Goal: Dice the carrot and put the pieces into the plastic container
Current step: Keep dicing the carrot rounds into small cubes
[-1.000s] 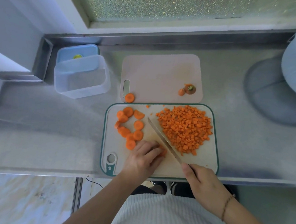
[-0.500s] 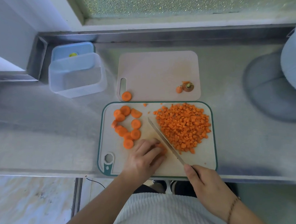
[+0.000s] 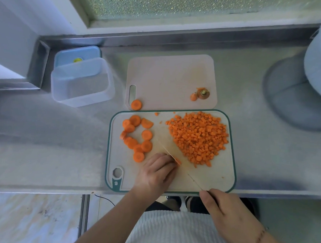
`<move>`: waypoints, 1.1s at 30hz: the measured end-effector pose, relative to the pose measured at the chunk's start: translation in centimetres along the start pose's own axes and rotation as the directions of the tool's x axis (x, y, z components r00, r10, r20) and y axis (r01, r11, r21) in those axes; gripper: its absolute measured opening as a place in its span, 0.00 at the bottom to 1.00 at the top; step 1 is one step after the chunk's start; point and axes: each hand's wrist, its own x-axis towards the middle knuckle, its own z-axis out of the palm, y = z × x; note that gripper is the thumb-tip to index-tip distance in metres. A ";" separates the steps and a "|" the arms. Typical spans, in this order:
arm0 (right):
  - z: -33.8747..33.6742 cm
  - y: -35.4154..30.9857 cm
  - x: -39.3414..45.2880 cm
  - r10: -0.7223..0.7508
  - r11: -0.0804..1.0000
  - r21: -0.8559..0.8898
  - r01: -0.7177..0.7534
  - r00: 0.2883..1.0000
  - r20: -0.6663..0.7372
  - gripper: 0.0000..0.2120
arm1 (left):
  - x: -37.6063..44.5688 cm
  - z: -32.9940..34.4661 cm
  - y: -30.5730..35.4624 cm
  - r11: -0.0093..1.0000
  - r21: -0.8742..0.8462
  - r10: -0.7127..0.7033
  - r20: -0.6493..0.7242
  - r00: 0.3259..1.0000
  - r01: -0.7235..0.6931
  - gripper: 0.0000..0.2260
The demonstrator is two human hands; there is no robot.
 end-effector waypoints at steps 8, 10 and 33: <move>0.9 1.1 0.5 0.037 0.996 -0.081 -0.035 0.999 0.021 0.31 | 0.2 0.3 -0.4 0.999 -0.033 -0.020 -0.006 1.000 0.020 0.02; 1.2 0.3 1.5 0.002 0.992 -0.126 -0.003 1.000 -0.009 0.29 | 0.4 0.2 -0.4 0.999 -0.038 -0.014 -0.001 1.000 0.014 0.02; 2.0 0.6 3.0 -0.054 0.998 -0.018 0.053 0.998 -0.016 0.33 | -0.3 0.1 -0.4 0.999 -0.022 -0.036 0.003 0.999 0.036 0.02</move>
